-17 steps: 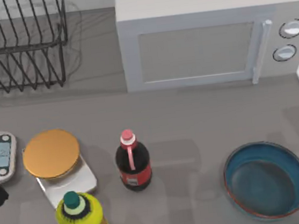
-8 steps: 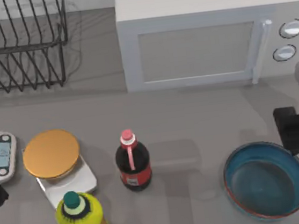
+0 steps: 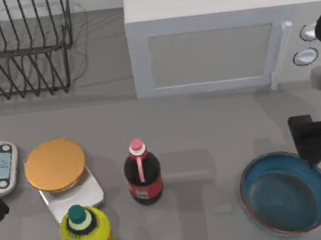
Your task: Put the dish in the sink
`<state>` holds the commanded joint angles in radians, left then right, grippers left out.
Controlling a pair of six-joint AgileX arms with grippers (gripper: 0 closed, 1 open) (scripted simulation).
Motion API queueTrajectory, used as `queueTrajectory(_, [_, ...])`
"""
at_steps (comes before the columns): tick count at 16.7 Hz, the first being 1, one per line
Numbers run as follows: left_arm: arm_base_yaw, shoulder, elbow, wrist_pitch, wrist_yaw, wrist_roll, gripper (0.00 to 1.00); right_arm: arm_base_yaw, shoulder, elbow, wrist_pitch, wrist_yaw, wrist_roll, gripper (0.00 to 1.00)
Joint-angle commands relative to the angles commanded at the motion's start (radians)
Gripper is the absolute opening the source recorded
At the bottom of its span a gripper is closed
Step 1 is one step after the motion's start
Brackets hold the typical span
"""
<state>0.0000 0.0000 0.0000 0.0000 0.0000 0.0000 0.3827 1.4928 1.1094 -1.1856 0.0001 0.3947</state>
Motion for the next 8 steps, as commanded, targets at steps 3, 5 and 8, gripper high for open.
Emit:
queueTrajectory(3, [0.000, 0.000, 0.000, 0.000, 0.000, 0.000, 1.00, 0.002, 0.023, -0.054, 0.070, 0.000, -0.001, 1.00])
queueTrajectory(5, [0.000, 0.000, 0.000, 0.000, 0.000, 0.000, 1.00, 0.004, 0.054, -0.114, 0.168, 0.000, 0.001, 1.00])
queueTrajectory(8, [0.000, 0.000, 0.000, 0.000, 0.000, 0.000, 1.00, 0.006, 0.106, -0.213, 0.330, 0.000, 0.004, 1.00])
